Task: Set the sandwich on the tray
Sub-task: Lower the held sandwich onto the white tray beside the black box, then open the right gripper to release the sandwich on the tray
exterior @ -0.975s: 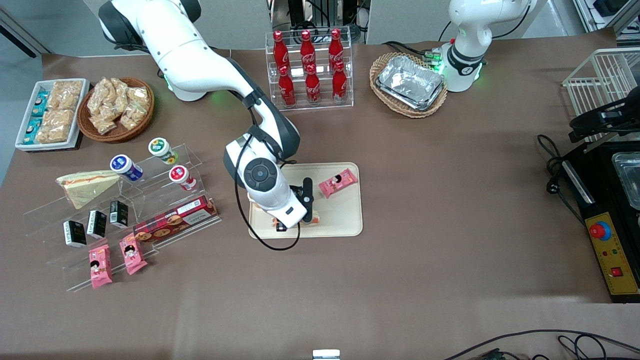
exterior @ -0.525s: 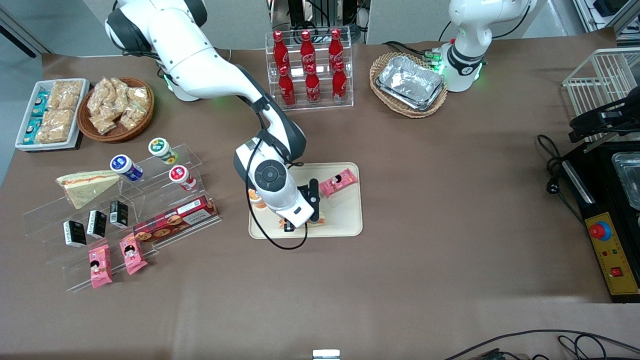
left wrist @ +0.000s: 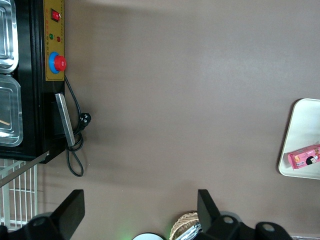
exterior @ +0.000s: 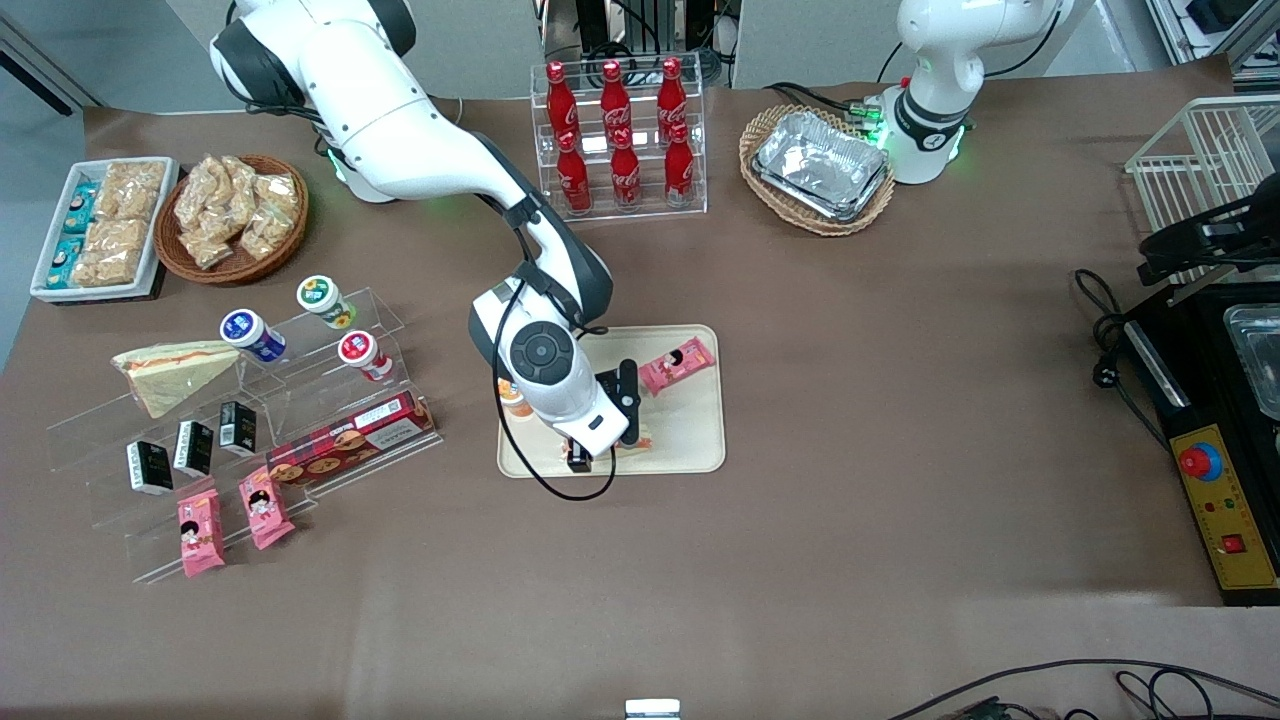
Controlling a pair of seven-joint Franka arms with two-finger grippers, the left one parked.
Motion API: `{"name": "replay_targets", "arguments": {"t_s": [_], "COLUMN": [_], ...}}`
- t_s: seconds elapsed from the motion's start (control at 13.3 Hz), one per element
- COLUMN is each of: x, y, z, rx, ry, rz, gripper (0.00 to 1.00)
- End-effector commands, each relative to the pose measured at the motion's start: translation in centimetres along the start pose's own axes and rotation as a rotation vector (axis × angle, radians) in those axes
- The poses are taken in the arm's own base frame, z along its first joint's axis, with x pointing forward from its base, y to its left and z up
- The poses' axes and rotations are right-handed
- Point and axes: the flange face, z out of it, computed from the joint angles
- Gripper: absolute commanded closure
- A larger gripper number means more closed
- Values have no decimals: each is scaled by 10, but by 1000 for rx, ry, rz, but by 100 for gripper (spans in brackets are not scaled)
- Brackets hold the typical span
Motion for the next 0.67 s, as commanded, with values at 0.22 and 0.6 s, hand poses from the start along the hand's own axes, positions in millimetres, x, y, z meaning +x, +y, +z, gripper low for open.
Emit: {"name": "replay_targets", "arguments": {"t_s": [0.22, 0.6], "x": [-5, -43], "y": [2, -1], "z": [-53, -172], "rx": [14, 75], "ry": [11, 67], "rz": [14, 172], "gripper": [0, 0]}}
